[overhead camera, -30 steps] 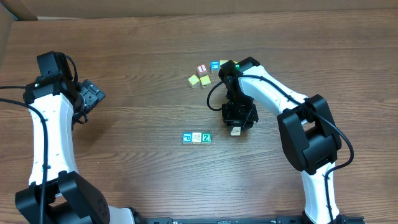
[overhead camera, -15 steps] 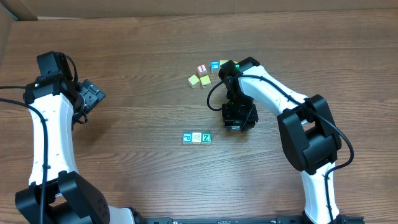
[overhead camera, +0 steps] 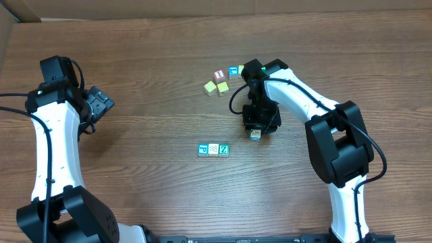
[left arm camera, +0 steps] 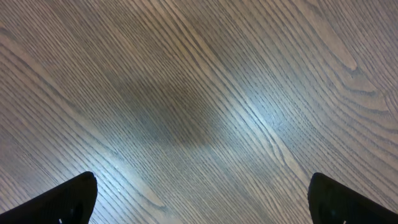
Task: Flip 4 blocks
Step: 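Carry the Q block down beside the Z block, right gripper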
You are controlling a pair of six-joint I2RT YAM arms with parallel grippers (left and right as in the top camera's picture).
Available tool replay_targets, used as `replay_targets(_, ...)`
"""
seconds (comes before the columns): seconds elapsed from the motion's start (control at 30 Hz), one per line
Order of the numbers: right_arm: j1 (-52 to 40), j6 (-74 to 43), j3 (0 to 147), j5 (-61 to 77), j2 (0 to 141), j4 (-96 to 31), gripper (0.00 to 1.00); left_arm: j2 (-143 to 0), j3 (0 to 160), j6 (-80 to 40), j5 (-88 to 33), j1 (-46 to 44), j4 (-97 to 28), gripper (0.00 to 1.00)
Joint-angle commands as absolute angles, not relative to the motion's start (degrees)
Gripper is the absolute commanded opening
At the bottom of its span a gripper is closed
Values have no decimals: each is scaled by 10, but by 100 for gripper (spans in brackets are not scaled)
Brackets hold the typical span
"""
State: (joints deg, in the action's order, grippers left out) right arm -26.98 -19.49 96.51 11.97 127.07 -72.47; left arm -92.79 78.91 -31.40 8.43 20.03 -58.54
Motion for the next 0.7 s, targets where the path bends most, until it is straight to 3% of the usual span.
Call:
replay_targets(0.0, -270, -195, 972, 117, 1256, -720, 45, -925, 795, -315, 88, 202, -585, 100)
replay_targets(0.67, -270, -195, 972, 128, 1256, -714, 39, -925, 795, -315, 88, 202, -585, 100)
